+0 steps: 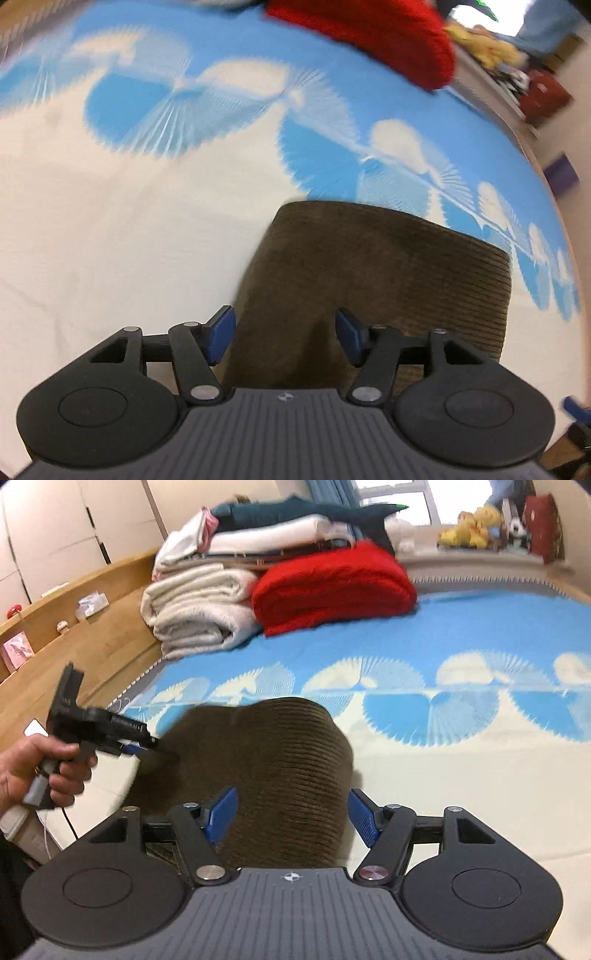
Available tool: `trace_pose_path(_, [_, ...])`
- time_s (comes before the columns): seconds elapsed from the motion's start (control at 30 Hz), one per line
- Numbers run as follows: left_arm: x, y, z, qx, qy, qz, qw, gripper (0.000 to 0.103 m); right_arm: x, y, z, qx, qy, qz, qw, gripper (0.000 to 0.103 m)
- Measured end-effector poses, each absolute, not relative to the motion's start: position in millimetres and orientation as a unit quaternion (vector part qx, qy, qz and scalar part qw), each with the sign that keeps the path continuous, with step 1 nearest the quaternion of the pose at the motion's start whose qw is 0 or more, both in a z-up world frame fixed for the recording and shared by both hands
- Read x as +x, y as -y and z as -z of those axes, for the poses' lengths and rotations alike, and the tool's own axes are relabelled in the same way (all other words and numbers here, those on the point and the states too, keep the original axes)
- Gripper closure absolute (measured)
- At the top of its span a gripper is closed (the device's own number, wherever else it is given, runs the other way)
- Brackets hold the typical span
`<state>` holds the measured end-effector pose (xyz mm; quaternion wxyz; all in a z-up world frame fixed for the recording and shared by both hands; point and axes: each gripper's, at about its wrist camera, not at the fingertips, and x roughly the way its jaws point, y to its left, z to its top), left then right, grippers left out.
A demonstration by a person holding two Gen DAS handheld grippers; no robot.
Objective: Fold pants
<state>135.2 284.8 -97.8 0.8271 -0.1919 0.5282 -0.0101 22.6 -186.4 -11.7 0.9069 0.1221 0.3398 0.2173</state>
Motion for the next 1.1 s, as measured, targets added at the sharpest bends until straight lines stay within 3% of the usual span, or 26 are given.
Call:
trace_pose_path(0.1, [133.6,-292.8,110.4,-0.214,-0.529,0.028,0.821,0.019,44.1,170.6,24.4,0.134,-0.37,-0.201,0.897,0.029])
trace_pose_path(0.57, [155.7,-279.3,159.8,-0.284,-0.554,0.079,0.778,0.018,142.6,154.0,137.2,0.281,-0.504,-0.139,0.805,0.02])
trace_pose_path(0.6, [157.2,-277.6,160.8,-0.287,-0.556,0.079,0.777,0.019,143.8,153.1,139.3,0.288,-0.504,-0.146,0.801,0.021])
trace_pose_path(0.63, [158.7,-275.2,161.0,-0.287,-0.555,0.078,0.776,0.021,145.1,151.9,139.1,0.291,-0.503,-0.153,0.799,0.029])
trace_pose_path(0.7, [160.0,-270.4,155.7,-0.287,-0.552,0.076,0.779,0.036,145.9,147.6,132.0,0.273,-0.497,-0.161,0.808,0.041])
trace_pose_path(0.77, [160.6,-265.1,147.0,-0.287,-0.545,0.068,0.784,0.051,147.6,147.6,120.4,0.263,-0.486,-0.171,0.816,0.063])
trace_pose_path(0.8, [160.6,-261.4,141.5,-0.288,-0.541,0.069,0.787,0.059,146.8,150.4,114.0,0.267,-0.479,-0.174,0.818,0.066])
trace_pose_path(0.87, [162.1,-250.2,130.9,-0.296,-0.531,0.083,0.789,0.064,147.5,157.7,94.9,0.268,-0.463,-0.179,0.826,0.07])
trace_pose_path(1.1, [185.4,-158.7,92.0,-0.314,-0.469,0.154,0.811,0.067,156.6,229.6,22.7,0.238,-0.412,-0.154,0.866,0.071])
